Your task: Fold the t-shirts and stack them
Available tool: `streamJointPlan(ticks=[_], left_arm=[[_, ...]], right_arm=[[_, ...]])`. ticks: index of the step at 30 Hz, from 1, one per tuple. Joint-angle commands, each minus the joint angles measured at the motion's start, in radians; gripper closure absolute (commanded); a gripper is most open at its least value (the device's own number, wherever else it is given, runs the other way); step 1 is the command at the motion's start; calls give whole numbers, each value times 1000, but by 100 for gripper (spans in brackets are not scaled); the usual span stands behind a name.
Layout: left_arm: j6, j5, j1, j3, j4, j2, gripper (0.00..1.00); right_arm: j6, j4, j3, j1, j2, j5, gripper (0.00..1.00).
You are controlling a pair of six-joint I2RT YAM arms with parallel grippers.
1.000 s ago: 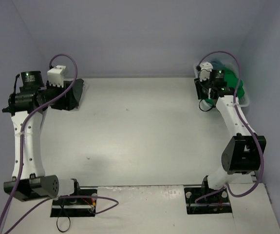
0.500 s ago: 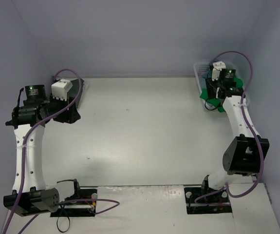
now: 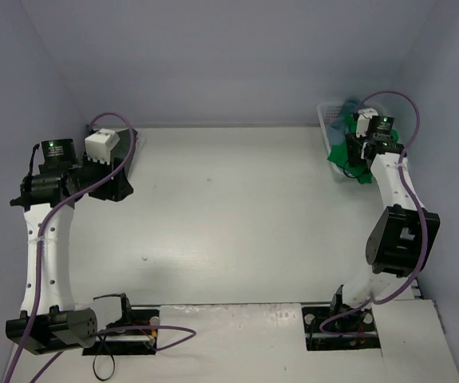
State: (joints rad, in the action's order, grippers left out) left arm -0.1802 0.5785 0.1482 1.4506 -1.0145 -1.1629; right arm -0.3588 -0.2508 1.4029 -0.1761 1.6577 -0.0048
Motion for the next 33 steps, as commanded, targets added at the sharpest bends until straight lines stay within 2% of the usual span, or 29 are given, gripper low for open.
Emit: streamJointPlan(ticks=[1, 7, 8, 9, 10, 12, 13, 24, 33], left_arm=[[-13, 27, 5, 7, 47, 22, 51], [-13, 23, 5, 4, 50, 17, 51], [-10, 23, 5, 5, 50, 14, 51], [-11, 20, 5, 5, 50, 15, 51], [-10, 21, 5, 8, 50, 14, 51], [-7, 17, 5, 8, 51, 12, 51], [-5, 15, 5, 8, 51, 12, 51], [4, 1, 7, 1, 62, 14, 51], [15, -6, 14, -15, 74, 22, 51]], right_arm=[[3, 30, 64, -26, 42, -29, 47], [-11, 35, 107, -51, 106, -52, 47], [-11, 35, 111, -52, 114, -58, 50], [-9, 35, 116, -56, 116, -69, 57], [-6, 35, 119, -60, 114, -69, 75], [3, 38, 122, -68, 109, -81, 94], [7, 35, 122, -69, 105, -92, 100], [-51, 10, 143, -68, 18, -145, 100], [-100, -80, 528, -53, -85, -162, 100]])
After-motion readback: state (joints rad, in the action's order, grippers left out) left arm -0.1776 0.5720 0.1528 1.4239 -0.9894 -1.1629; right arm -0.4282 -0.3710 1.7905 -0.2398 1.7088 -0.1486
